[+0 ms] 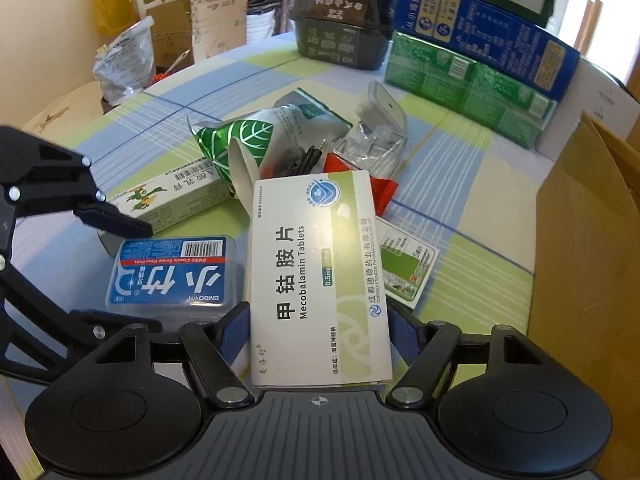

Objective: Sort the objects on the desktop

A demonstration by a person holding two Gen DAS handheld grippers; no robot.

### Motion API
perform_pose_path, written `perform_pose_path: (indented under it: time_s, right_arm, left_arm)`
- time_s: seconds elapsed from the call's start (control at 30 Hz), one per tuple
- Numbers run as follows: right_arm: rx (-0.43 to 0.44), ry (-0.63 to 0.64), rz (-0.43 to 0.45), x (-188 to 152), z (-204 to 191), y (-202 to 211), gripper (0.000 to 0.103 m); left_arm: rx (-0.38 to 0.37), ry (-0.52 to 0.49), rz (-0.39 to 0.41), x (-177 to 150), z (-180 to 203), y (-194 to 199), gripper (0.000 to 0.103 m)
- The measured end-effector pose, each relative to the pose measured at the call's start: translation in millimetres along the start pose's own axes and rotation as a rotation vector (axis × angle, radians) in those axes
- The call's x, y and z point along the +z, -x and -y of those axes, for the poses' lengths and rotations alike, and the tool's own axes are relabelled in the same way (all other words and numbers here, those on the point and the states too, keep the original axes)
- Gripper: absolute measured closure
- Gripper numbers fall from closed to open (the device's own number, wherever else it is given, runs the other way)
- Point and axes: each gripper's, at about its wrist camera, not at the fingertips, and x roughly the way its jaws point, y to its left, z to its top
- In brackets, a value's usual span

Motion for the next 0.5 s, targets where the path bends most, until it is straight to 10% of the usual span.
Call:
perform_pose_path:
  time_s: [0.5]
  right_arm:
    - [-0.077, -0.263, -0.147, -79.1, 4.8, 76.4, 0.034]
  left_arm:
    - [-0.040, -0.042, -0.081, -7.8, 46.7, 23.6, 0.047]
